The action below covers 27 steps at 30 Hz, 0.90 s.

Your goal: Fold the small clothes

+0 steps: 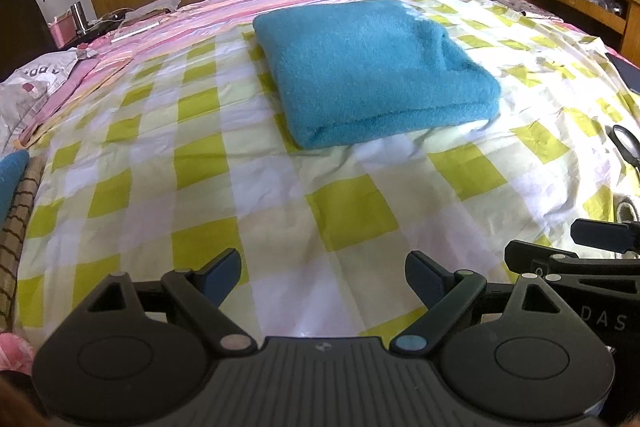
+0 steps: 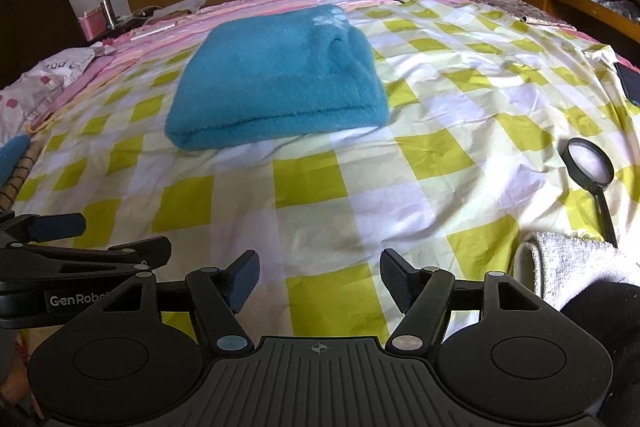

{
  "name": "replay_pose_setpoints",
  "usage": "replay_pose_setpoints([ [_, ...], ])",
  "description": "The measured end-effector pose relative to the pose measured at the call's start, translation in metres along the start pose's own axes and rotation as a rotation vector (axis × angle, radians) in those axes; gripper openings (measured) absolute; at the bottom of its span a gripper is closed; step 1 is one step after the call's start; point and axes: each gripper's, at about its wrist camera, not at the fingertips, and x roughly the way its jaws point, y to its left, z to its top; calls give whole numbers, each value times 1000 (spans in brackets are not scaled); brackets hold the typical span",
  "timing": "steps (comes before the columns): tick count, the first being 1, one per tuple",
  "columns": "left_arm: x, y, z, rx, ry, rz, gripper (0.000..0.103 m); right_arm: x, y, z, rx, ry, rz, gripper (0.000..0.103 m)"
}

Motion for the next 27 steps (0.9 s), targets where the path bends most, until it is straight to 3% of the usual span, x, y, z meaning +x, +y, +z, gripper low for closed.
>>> replay_pose_setpoints([
  [27,0,-1,-2,-2,0,10,93,2,1,-2,0,5,-7,68],
])
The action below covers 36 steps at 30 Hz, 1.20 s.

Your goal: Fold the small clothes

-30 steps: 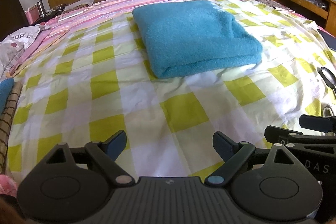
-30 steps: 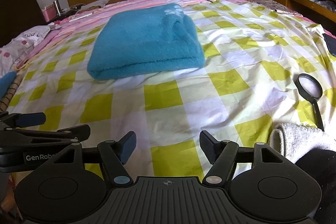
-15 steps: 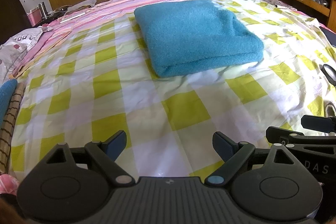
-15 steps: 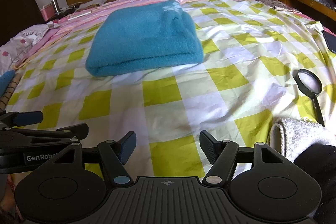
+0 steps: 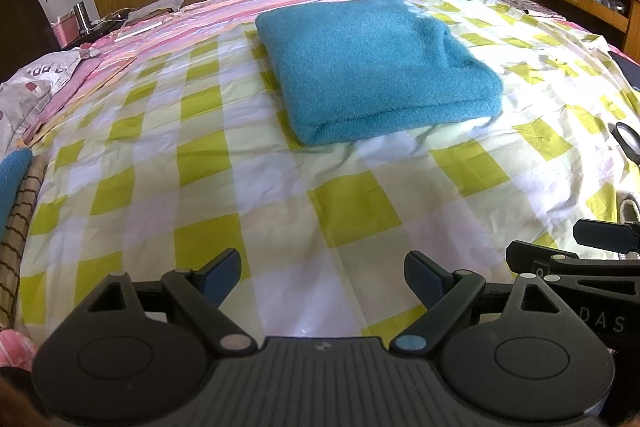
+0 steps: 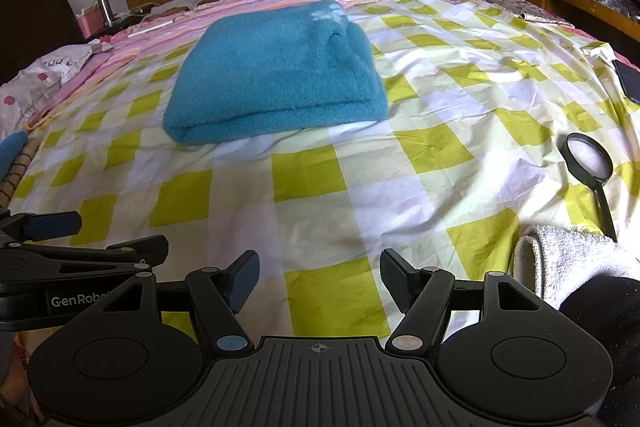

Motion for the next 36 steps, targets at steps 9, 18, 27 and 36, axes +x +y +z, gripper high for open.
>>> replay_pose_setpoints([
  [9,0,0,0,0,-1,0,93,0,0,0,0,0,0,68],
  [18,0,0,0,0,0,0,93,0,0,0,0,0,0,68],
  [27,1,1,-2,-7,4,-2,93,0,0,0,-1,0,-1,68],
  [36,2,0,-2,-11,11,-2,93,0,0,-1,0,4,-2,67],
])
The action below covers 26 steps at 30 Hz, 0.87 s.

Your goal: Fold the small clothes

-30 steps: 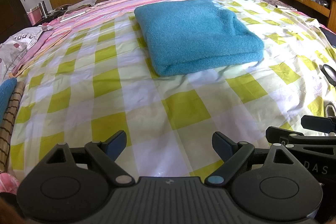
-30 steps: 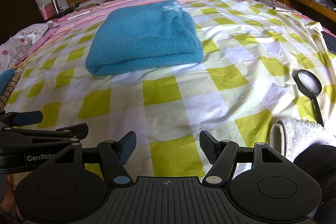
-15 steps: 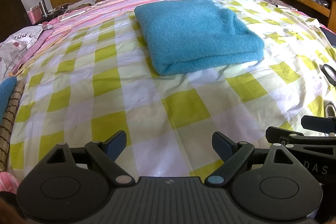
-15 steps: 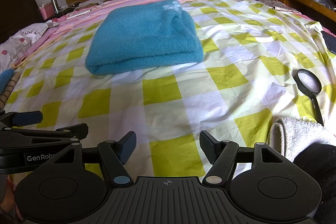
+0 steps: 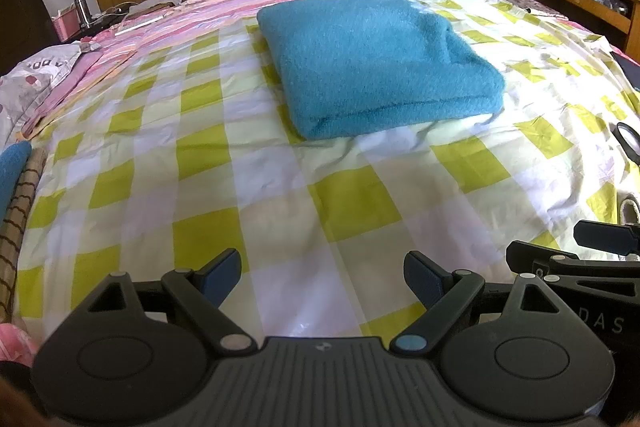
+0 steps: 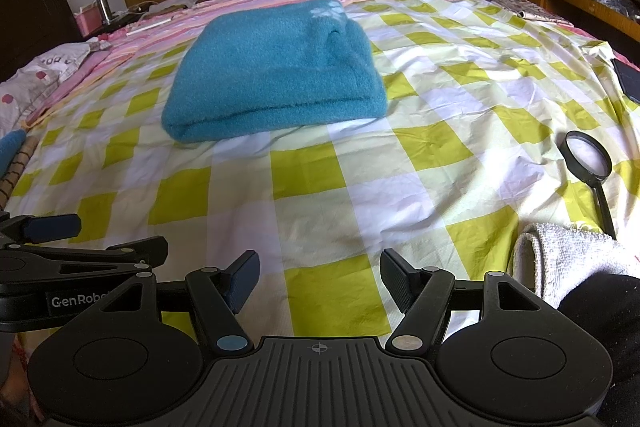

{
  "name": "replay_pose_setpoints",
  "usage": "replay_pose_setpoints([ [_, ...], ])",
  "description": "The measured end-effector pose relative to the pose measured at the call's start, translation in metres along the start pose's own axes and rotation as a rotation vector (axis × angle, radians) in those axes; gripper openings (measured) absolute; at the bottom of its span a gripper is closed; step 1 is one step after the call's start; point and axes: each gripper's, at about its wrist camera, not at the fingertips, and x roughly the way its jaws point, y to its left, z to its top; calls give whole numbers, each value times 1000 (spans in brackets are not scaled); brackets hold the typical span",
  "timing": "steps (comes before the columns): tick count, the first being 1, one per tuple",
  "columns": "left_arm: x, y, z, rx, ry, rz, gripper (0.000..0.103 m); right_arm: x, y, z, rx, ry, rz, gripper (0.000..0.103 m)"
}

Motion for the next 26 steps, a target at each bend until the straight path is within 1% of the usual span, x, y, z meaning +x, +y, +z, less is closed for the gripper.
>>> replay_pose_setpoints([
  [26,1,0,-1,-6,11,-2,93,0,-1,-3,1,7,-3,68],
])
